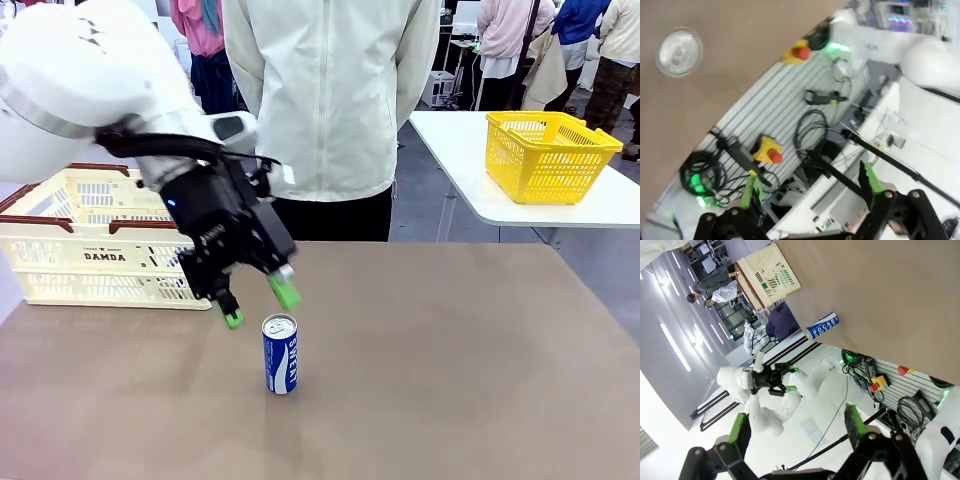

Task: Place the drinks into the Shopping basket.
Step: Pick up one drink and place it into the Shopping basket.

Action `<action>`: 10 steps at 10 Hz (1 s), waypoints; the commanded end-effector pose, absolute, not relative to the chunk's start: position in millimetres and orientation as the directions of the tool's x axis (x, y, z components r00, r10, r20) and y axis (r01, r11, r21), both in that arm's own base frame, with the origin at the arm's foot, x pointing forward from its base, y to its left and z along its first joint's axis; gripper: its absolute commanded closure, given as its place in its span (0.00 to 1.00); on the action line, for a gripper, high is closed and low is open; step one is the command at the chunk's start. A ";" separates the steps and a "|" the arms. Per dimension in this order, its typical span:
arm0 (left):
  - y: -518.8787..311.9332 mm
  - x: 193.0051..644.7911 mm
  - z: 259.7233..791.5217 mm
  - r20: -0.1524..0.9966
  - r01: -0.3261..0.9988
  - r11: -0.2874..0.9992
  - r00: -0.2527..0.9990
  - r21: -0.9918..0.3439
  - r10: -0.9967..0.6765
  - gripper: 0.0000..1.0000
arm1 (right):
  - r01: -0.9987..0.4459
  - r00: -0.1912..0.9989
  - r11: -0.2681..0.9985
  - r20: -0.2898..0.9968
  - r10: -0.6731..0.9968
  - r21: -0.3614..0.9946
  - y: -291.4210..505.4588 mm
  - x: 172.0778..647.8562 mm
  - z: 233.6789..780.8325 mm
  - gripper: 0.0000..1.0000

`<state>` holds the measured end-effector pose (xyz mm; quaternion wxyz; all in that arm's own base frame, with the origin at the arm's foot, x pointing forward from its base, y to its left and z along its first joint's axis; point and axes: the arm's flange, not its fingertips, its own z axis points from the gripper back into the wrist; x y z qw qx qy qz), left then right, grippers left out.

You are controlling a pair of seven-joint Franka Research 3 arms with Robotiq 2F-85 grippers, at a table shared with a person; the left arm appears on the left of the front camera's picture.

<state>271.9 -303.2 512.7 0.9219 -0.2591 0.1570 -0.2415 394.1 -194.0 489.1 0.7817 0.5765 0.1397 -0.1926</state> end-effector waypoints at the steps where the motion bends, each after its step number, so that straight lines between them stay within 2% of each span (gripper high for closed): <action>1: -338.3 260.6 512.0 -0.262 0.234 0.917 0.909 -0.324 -0.325 0.00 | 0.478 0.878 0.271 -0.454 -0.151 0.835 -193.5 392.2 492.2 0.00; 3: -346.4 264.0 502.4 -0.308 0.048 0.990 0.947 -0.133 -0.088 0.00 | 0.478 0.878 0.271 -0.454 -0.151 0.835 -193.5 392.2 492.2 0.00; 5: -349.2 272.5 492.9 -0.189 -0.072 0.997 0.980 -0.025 0.066 0.00 | 0.478 0.878 0.271 -0.454 -0.151 0.835 -193.5 392.2 492.2 0.00; 7: -347.6 279.7 481.8 -0.061 -0.027 0.999 0.998 -0.018 0.026 0.00 | 0.478 0.878 0.271 -0.454 -0.151 0.835 -193.5 392.2 492.2 0.00; 10: -341.9 292.3 459.0 0.061 0.035 0.999 0.998 -0.005 -0.034 0.00 | 0.478 0.878 0.271 -0.454 -0.151 0.835 -193.5 392.2 492.2 0.00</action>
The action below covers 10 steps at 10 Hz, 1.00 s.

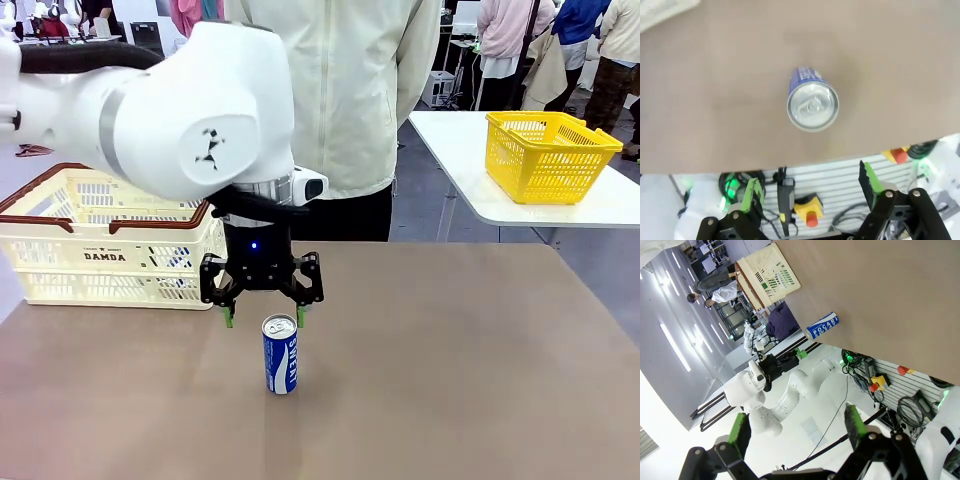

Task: Place the drinks into the Shopping basket.
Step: Pick up one drink and place it into the Shopping basket.

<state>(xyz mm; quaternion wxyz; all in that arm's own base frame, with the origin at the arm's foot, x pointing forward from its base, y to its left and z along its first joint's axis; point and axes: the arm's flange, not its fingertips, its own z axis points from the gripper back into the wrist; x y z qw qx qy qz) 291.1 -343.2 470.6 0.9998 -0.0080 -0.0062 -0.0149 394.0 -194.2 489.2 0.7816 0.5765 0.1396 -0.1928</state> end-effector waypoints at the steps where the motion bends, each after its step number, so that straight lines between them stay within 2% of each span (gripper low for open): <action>1: -342.2 295.3 451.8 0.084 0.032 0.999 0.996 -0.016 -0.031 0.00 | 0.478 0.878 0.271 -0.454 -0.151 0.835 -193.5 392.2 492.2 0.00; 2: -345.1 297.7 444.6 0.131 0.040 0.999 0.991 -0.020 -0.037 0.00 | 0.478 0.878 0.271 -0.454 -0.151 0.835 -193.5 392.2 492.2 0.00; 4: -351.0 302.6 433.8 0.137 0.063 0.997 0.989 -0.052 -0.055 0.00 | 0.478 0.878 0.271 -0.454 -0.151 0.835 -193.5 392.2 492.2 0.00; 7: -360.9 306.9 409.9 0.087 0.076 0.994 0.994 -0.073 -0.070 0.00 | 0.478 0.878 0.271 -0.454 -0.151 0.835 -193.5 392.2 492.2 0.00; 10: -365.7 313.2 386.8 0.045 0.033 0.999 0.998 -0.027 -0.032 0.00 | 0.478 0.878 0.271 -0.454 -0.151 0.835 -193.5 392.2 492.2 0.00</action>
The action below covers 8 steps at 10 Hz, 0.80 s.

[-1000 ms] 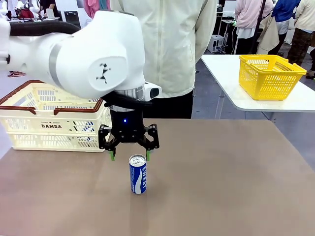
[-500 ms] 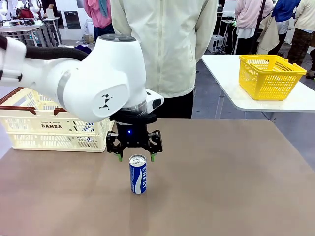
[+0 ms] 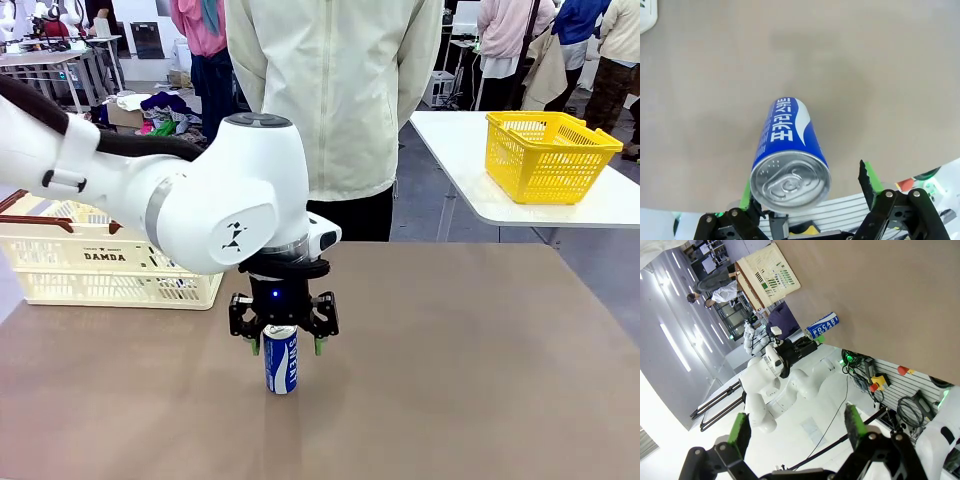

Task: Place the drinks into the Shopping basket.
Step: Pick up one drink and place it into the Shopping basket.

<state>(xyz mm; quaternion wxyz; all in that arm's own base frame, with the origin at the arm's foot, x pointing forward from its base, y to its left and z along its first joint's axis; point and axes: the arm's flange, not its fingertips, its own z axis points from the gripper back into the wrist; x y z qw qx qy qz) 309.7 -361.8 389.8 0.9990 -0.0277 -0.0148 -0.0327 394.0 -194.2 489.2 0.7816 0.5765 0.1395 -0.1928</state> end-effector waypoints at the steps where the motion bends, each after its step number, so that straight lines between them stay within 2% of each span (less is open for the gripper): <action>1: -365.0 315.1 384.0 0.044 0.031 0.999 0.999 -0.037 -0.030 0.00 | 0.478 0.878 0.271 -0.454 -0.151 0.835 -193.5 392.2 492.2 0.00; 8: -361.4 323.4 369.1 0.090 -0.022 1.000 0.996 -0.008 0.023 0.00 | 0.478 0.878 0.271 -0.454 -0.151 0.835 -193.5 392.2 492.2 0.00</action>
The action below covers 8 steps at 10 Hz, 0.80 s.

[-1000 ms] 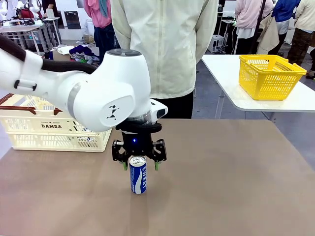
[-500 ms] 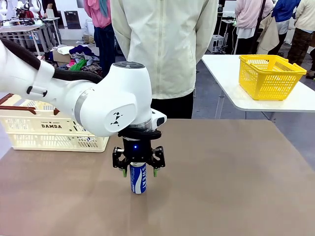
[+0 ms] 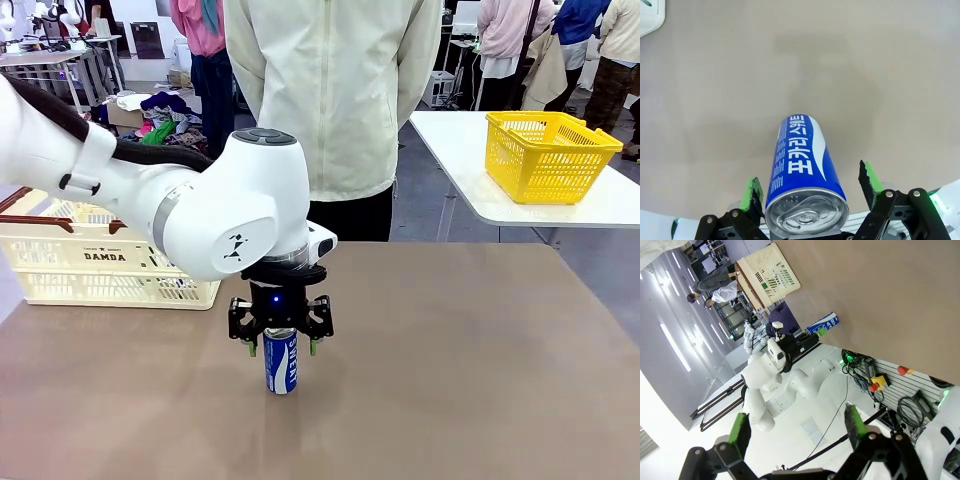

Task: Place the drinks into the Shopping basket.
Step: Pick up one drink and place it into the Shopping basket.

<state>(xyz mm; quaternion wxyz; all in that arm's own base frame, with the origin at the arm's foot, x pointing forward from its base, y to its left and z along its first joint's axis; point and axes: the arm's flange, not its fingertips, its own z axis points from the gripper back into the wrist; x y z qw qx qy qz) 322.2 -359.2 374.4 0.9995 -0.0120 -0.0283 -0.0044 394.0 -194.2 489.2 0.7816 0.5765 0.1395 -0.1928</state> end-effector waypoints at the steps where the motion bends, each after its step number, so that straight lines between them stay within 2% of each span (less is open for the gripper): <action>1: -360.5 323.5 369.7 0.112 -0.028 1.000 0.993 0.007 0.027 0.00 | 0.478 0.878 0.271 -0.454 -0.151 0.835 -193.5 392.2 492.2 0.00; 2: -359.8 323.7 368.7 0.124 -0.016 1.000 0.992 0.009 0.015 0.34 | 0.478 0.878 0.271 -0.454 -0.151 0.835 -193.5 392.2 492.2 0.00; 3: -360.1 324.3 368.9 0.133 -0.006 1.000 0.991 0.005 0.006 0.93 | 0.478 0.878 0.271 -0.454 -0.151 0.835 -193.5 392.2 492.2 0.00; 4: -360.0 324.2 367.7 0.128 -0.005 1.000 0.992 0.012 0.003 1.00 | 0.478 0.878 0.271 -0.454 -0.151 0.835 -193.5 392.2 492.2 0.00; 8: -357.7 323.6 367.9 0.126 -0.003 1.000 0.992 0.013 0.001 1.00 | 0.478 0.878 0.271 -0.454 -0.151 0.835 -193.5 392.2 492.2 0.00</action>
